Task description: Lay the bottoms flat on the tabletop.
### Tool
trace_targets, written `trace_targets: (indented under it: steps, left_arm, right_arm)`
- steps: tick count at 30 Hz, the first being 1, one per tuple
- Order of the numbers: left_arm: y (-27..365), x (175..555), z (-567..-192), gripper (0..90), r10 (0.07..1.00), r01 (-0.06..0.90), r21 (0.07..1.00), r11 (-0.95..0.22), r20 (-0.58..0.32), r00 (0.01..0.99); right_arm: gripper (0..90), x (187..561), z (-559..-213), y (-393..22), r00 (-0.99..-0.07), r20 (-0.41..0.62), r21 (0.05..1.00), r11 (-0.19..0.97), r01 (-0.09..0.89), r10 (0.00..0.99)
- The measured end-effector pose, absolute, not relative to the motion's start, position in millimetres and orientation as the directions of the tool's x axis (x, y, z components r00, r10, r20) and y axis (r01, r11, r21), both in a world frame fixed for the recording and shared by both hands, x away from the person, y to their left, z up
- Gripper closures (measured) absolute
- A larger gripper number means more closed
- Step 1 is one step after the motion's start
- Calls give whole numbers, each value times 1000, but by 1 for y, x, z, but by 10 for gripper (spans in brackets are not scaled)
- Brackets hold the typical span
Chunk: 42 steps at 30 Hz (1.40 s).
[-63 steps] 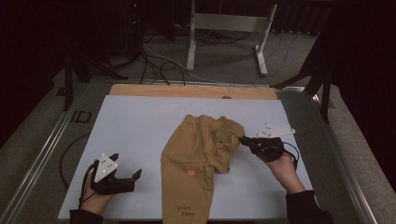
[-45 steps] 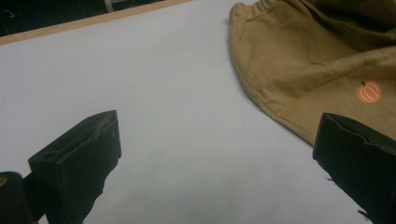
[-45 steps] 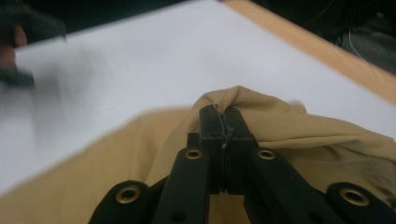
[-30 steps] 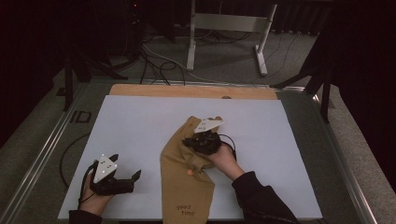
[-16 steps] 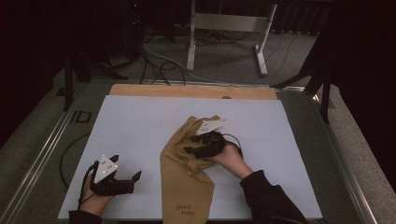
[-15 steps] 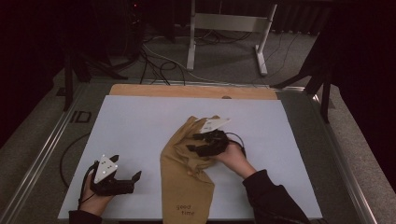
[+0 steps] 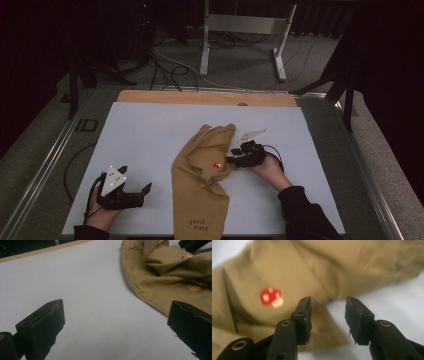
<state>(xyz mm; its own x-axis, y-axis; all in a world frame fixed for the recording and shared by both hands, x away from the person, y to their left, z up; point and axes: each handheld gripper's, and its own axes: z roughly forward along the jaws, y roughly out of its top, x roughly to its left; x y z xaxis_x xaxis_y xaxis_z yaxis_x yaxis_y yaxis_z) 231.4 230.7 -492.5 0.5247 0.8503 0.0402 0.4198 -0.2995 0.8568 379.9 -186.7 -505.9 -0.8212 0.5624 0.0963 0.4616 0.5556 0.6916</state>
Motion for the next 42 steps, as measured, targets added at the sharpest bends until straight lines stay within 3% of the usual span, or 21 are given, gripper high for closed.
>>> trace_targets:
  steps: [7, 11, 12, 18, 28, 34, 36, 37, 40, 42]
  left_arm:
    - [230, 231, -492, 22, 848, 421, 856, -299, 36, 528]
    - [230, 231, -492, 22, 847, 416, 857, -303, 42, 531]
    - [229, 231, -492, 22, 846, 419, 856, -303, 39, 532]
    - [230, 231, -491, 22, 847, 415, 859, -298, 38, 530]
    - [229, 231, -491, 22, 848, 413, 861, -298, 40, 528]
    - [228, 231, -490, 22, 849, 414, 860, -298, 42, 526]
    - [228, 231, -490, 22, 849, 411, 860, -302, 47, 527]
    - [228, 231, -490, 22, 848, 410, 860, -303, 48, 528]
    - [228, 231, -490, 22, 848, 409, 862, -300, 45, 527]
    - [228, 231, -490, 22, 847, 410, 860, -303, 47, 529]
  right_arm:
    - [572, 365, -514, -188, -826, 21, 638, 629, 445, 563]
    - [824, 358, -513, -185, -840, 13, 634, 645, 426, 542]
    - [853, 356, -513, -182, -840, 7, 633, 648, 424, 543]
    - [864, 348, -498, -190, -823, -15, 686, 604, 405, 568]
    - [862, 307, -467, -243, -734, 14, 770, 461, 441, 679]
    - [844, 269, -458, -268, -686, 48, 793, 390, 468, 726]
    - [801, 259, -464, -275, -671, 78, 778, 376, 503, 737]
    - [767, 255, -468, -278, -665, 88, 772, 371, 516, 742]
    - [549, 243, -477, -288, -659, 117, 765, 356, 537, 742]
    - [483, 237, -476, -292, -672, 116, 768, 362, 527, 732]
